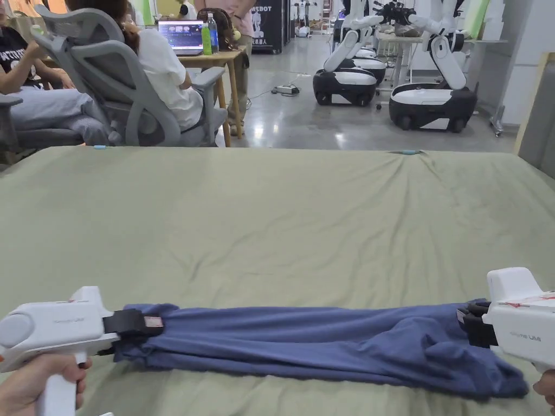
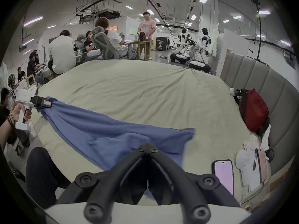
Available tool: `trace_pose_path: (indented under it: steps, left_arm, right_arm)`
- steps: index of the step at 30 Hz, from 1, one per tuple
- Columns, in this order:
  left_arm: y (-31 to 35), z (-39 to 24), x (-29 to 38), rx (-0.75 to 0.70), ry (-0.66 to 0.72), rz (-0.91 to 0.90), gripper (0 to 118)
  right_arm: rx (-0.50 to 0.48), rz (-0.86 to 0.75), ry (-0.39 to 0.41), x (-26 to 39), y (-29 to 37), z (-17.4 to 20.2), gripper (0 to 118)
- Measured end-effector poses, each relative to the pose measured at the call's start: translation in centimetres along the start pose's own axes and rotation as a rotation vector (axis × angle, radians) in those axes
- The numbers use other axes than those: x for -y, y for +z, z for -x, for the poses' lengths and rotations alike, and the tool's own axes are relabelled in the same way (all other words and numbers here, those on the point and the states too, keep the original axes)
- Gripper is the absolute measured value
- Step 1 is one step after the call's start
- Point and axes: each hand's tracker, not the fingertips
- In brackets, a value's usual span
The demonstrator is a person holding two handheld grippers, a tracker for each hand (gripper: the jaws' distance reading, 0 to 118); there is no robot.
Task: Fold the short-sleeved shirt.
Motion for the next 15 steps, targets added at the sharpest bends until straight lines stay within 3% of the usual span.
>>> trace_pose_path:
  steps: [6, 9, 15]
  left_arm:
    - [3.8, 2.1, -0.9, -0.063, 0.04, -0.027, 18]
    - [4.1, -1.9, 0.1, -0.029, 0.011, -0.037, 18]
    - [2.4, -13.0, 2.6, 0.177, -0.075, 0.0, 18]
  right_arm:
    - [-0.013, -0.013, -0.009, -0.2, 0.2, 0.2, 0]
    - [-0.024, -0.025, -0.007, -0.4, 0.4, 0.7, 0]
    - [-0.043, -0.04, 0.008, -0.4, 0.8, 0.8, 0]
